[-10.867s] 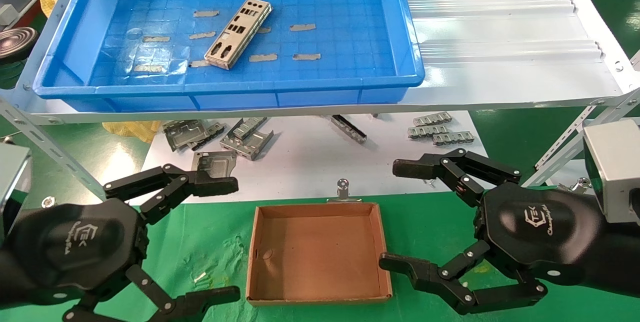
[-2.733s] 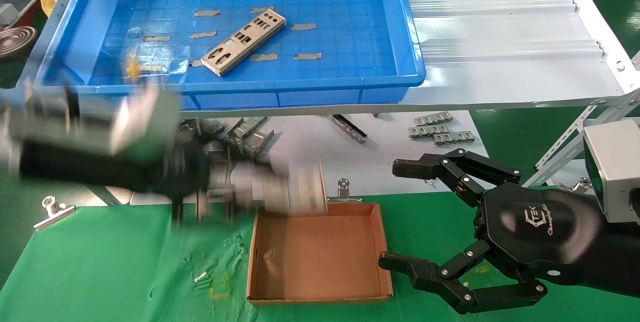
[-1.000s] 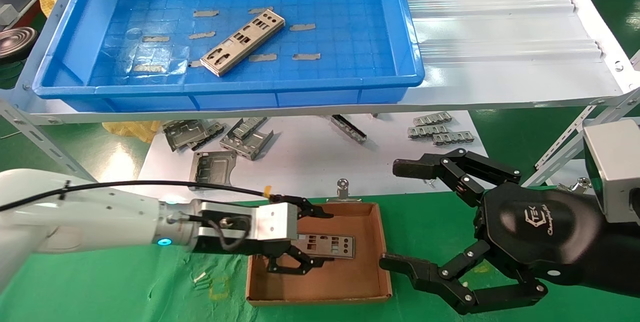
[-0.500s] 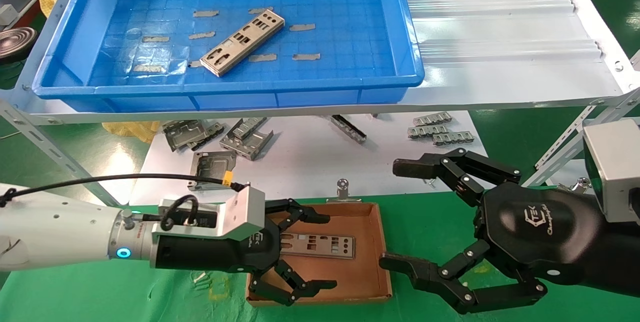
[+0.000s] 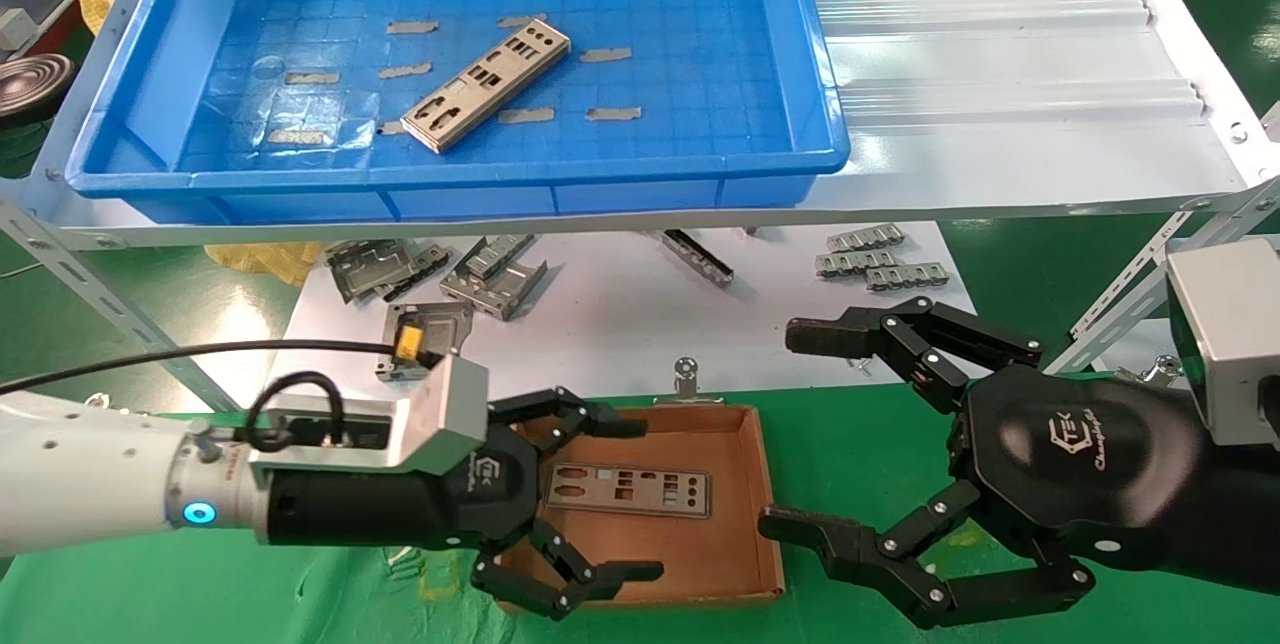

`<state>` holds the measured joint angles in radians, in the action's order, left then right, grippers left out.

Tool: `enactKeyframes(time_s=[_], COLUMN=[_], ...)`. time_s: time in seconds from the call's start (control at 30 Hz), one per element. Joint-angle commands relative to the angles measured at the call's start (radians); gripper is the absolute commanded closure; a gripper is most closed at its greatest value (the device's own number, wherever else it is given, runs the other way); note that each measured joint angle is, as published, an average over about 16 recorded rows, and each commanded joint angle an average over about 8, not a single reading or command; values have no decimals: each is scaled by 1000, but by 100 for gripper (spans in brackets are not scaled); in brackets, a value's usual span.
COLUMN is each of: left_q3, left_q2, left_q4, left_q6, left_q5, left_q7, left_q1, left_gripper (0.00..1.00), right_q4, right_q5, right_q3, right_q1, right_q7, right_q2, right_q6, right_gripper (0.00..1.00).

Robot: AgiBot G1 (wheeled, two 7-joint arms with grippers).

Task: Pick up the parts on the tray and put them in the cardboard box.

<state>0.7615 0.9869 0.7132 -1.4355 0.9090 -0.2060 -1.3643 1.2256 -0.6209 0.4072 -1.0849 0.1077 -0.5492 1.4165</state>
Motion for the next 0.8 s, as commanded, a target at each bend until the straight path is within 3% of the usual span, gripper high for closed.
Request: enactKeyframes(time_s=[0.03,0.8], left_q3=[-19,-237], left_q2=[-15,-185], left_q4=[22,281], left_q6=[-2,-30], left_q5=[-7,-88], left_q7=[15,194], left_q1=[11,143], left_gripper=[0,0], right_q4=[0,0], right_q5=[0,0], right_q3=[0,0], right_q1=[0,0], right_q7=[0,0], right_q2=[0,0], right_q6=[0,0], right_gripper=[0,0])
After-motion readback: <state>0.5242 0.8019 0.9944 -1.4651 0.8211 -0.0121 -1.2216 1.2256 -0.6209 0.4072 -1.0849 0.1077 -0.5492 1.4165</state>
